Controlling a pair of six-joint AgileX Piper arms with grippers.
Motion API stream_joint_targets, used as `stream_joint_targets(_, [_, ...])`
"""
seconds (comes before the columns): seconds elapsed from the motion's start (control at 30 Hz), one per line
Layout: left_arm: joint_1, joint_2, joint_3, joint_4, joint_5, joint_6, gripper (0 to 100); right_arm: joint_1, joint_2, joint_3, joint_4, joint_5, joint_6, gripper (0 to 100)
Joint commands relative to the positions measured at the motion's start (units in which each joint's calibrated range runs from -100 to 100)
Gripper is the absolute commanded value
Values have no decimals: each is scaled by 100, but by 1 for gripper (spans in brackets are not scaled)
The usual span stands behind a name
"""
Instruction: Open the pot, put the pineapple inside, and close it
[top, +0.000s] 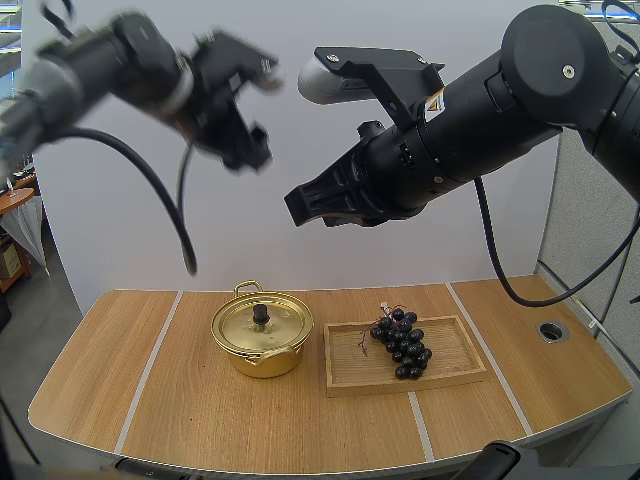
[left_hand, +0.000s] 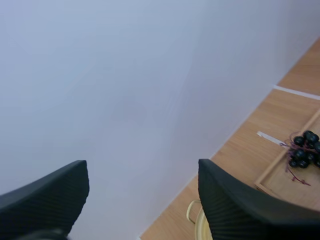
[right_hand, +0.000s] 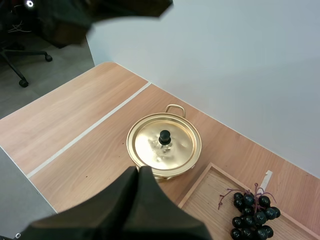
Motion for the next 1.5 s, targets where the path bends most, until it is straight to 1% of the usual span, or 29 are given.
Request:
stream_joint_targets(0.0, [-13, -950, -1137, 624, 545, -554, 100, 1, -76, -6, -22, -50, 2, 0])
stream_joint_targets(0.07, [-13, -1251, -1448, 762, 558, -649, 100, 1, -76, -6, -22, -50, 2, 0])
stream_joint_targets(0.2, [-13, -1708, -1757, 764, 558, -847, 100, 1, -76, -6, -22, -50, 2, 0])
stream_joint_targets(0.27, [-13, -1913, -1824, 806, 558, -1081, 100, 1, -76, -6, -22, -50, 2, 0])
stream_joint_targets(0.3, [-13, -2015, -1830, 871, 558, -1208, 93, 1, -76, -6, -22, -50, 2, 0])
stream_joint_targets(0.33, [-13, -2106, -1830, 941, 585, -1402, 70, 1, -76, -6, -22, -50, 2, 0])
stream_joint_targets(0.4, [-13, -2269, -1830, 1099, 699, -1580, 17, 1, -76, -6, -22, -50, 2, 0])
stream_joint_targets(0.43, [-13, -2332, -1830, 1110, 798, -1590, 0, 1, -76, -6, -22, -50, 2, 0])
stream_joint_targets(0.57, [-13, -2640, -1830, 1134, 993, -1821, 0, 1, -76, -7, -131, -50, 25, 0])
stream_joint_targets(0.6, [-13, -2710, -1830, 1134, 928, -1930, 0, 1, -76, -7, -146, -106, 172, 0])
stream_joint_targets(0.7, [-13, -2978, -1789, 1144, 466, -2291, 0, -16, -186, -7, -529, -353, 1103, 0])
stream_joint_targets(0.8, [-13, -3279, -1635, 1235, -48, -2652, 0, -153, -371, -7, -1364, -710, 1655, 0])
stream_joint_targets(0.87, [-13, -3525, -1406, 1444, -568, -3063, 0, -222, -522, -7, -2039, -969, 2081, 0])
stream_joint_targets(0.97, [-13, -3817, -988, 1795, -1008, -3681, 0, -243, -752, -7, -2751, -1133, 2723, 0])
stream_joint_targets(1.03, [-13, -4025, -613, 1942, -1187, -3885, 0, -243, -920, -7, -3035, -1170, 2948, 0])
stream_joint_targets(1.17, [-13, -4462, 152, 1966, -1711, -3936, 0, -292, -1253, -7, -3352, -1232, 3096, 0])
stream_joint_targets(1.27, [-13, -4815, 786, 1966, -2298, -4083, 0, -505, -1484, 5, -3513, -1396, 3140, 0])
stream_joint_targets(1.37, [-13, -5157, 1411, 1966, -2528, -4127, 0, -739, -1701, 6, -3489, -1595, 3140, 0])
stream_joint_targets(1.47, [-13, -5519, 1916, 1966, -2566, -4141, 0, -881, -1967, 6, -3369, -1505, 3140, 0])
